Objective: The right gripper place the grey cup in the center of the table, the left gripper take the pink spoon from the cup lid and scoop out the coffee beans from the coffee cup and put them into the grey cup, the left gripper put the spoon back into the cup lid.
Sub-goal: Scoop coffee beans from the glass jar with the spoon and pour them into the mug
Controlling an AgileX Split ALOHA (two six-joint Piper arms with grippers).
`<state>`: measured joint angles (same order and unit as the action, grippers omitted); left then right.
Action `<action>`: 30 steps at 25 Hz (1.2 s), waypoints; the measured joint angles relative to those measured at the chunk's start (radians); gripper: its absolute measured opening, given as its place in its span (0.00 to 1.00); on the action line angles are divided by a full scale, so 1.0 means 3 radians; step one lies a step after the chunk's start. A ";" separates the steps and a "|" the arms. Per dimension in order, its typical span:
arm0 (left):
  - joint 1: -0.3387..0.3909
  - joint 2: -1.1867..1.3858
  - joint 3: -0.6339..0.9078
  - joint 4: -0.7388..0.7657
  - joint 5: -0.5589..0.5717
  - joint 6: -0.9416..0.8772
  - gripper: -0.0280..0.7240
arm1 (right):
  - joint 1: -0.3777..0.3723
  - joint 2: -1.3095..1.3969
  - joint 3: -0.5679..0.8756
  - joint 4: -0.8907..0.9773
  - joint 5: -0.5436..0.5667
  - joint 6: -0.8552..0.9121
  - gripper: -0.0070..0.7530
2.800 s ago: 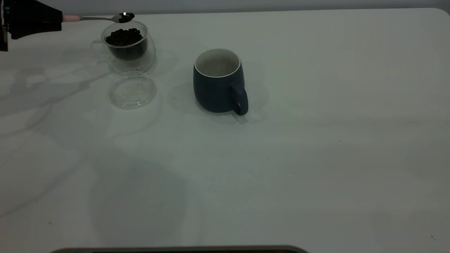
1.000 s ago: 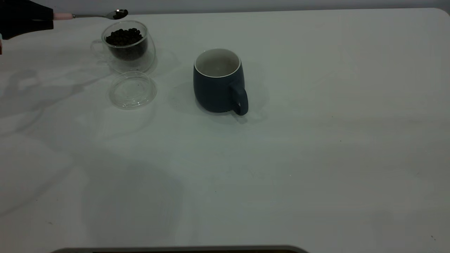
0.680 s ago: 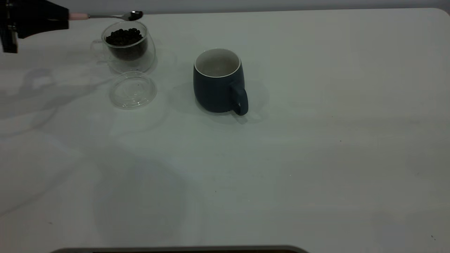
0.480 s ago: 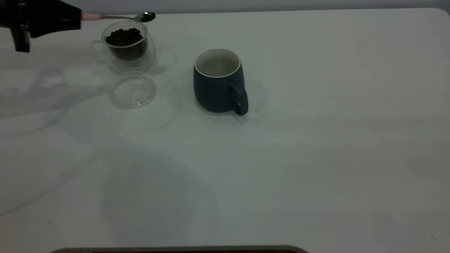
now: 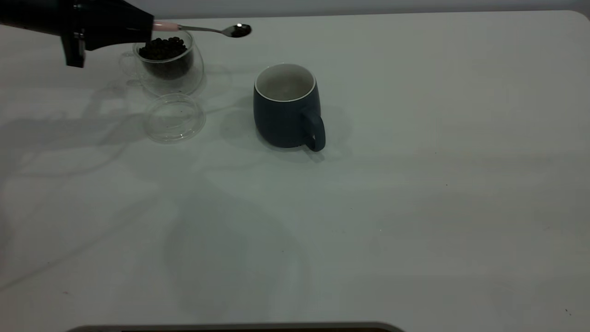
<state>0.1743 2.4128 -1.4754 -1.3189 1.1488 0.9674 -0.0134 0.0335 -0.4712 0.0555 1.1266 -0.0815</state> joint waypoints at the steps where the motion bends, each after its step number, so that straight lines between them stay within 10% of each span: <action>1: -0.0019 0.0000 0.0000 0.0000 0.0000 0.0000 0.21 | 0.0000 0.0000 0.0000 0.0000 0.0000 0.0000 0.79; 30: -0.0346 0.0000 -0.0006 0.0260 0.0003 0.0418 0.21 | 0.0000 0.0000 0.0000 0.0000 0.0000 0.0000 0.79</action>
<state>0.0706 2.4128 -1.4772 -1.2408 1.1495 1.0927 -0.0134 0.0335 -0.4712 0.0555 1.1266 -0.0815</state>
